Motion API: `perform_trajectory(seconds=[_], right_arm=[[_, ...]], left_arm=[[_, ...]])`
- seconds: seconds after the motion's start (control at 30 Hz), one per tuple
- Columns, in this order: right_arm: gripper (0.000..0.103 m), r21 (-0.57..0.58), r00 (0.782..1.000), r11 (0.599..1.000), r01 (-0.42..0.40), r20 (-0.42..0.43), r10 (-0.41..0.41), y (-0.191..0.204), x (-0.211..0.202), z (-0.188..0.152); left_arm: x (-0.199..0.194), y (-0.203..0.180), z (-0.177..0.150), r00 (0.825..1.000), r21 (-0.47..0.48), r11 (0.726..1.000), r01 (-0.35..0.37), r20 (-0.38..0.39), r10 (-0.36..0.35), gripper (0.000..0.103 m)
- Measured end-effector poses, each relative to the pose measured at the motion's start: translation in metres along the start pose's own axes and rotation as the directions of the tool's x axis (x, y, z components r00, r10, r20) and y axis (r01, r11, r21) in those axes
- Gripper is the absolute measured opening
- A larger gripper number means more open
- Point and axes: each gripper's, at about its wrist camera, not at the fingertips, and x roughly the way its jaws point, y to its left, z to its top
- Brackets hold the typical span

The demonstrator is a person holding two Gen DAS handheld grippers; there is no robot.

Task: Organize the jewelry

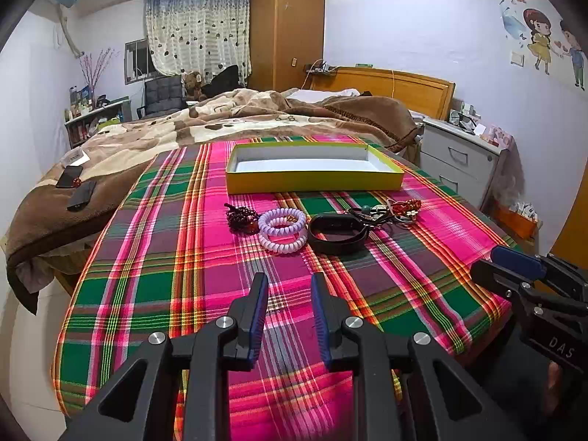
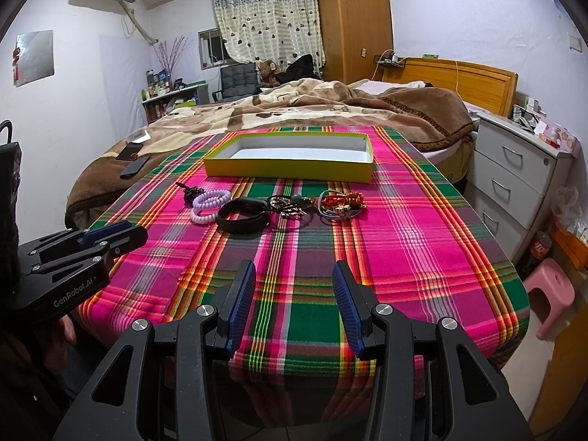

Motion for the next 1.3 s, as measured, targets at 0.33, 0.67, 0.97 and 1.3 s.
perform_trajectory(seconds=[0.33,0.67,0.97,1.3], right_arm=[[0.045,0.026,0.999,0.999,-0.019,-0.031,0.020,-0.010,0.026,0.010],[0.044,0.055,0.997,0.998,-0.021,-0.067,0.025,-0.027,0.059,0.027],[0.044,0.118,0.994,0.993,0.007,-0.113,0.006,-0.055,0.089,0.046],[0.044,0.179,0.987,0.984,0.005,-0.160,0.024,-0.078,0.118,0.063]], left_arm=[[0.032,0.015,0.013,0.998,-0.035,0.999,-0.007,-0.063,0.005,0.023],[0.078,0.038,0.037,0.990,-0.106,0.994,0.000,-0.141,-0.015,0.023],[0.111,0.046,0.060,0.983,-0.141,0.990,0.010,-0.180,-0.035,0.023],[0.135,0.044,0.066,0.970,-0.135,0.991,0.023,-0.235,-0.054,0.023]])
